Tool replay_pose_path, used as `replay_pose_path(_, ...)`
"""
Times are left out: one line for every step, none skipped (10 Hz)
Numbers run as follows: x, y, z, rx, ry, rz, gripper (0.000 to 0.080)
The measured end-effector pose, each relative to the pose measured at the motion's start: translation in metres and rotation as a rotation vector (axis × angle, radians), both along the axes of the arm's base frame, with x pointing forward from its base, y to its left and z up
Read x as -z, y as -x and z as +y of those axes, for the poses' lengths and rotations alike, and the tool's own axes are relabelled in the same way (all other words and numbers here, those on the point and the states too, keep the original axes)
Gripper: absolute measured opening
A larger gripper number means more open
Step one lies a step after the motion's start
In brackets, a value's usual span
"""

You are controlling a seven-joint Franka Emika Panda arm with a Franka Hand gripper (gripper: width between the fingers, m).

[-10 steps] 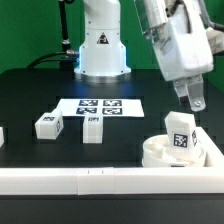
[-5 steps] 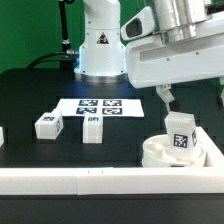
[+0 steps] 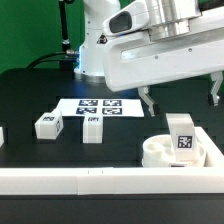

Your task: Assemble stool

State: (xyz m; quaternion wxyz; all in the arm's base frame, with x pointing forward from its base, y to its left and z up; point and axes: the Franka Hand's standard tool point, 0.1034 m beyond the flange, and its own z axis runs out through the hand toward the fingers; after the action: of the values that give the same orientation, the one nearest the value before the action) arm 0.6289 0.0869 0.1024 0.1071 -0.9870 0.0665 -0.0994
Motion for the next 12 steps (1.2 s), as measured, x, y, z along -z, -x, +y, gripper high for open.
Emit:
replay_pose_path(0.002, -0.001, -0.003, -0.178, 0.062, -0.047, 0.0649)
replay_pose_path(0.003, -0.001, -0.005, -0.326, 0.11, -0.068, 0.0649)
replay_pose_path(0.003, -0.001, -0.002, -0.424, 0.148, -0.08, 0.0649)
replay_pose_path(0.003, -0.001, 0.005, -0.579, 0.2, -0.098, 0.0649)
replay_pose_path(0.003, 0.0, 0.008, -0.677, 0.229, -0.107, 0.0649)
replay_pose_path(0.003, 0.001, 0.006, -0.695, 0.225, -0.091, 0.0649)
replay_pose_path(0.003, 0.0, 0.003, -0.824, 0.264, -0.111, 0.0649)
replay_pose_path(0.003, 0.0, 0.001, -0.923, 0.293, -0.122, 0.0649)
replay_pose_path(0.003, -0.001, 0.0, -1.026, 0.321, -0.128, 0.0649)
replay_pose_path(0.004, -0.001, 0.002, -1.164, 0.354, -0.126, 0.0649)
replay_pose_path(0.006, -0.003, 0.005, -1.309, 0.388, -0.131, 0.0649)
replay_pose_path(0.01, -0.004, 0.008, -1.406, 0.412, -0.135, 0.0649)
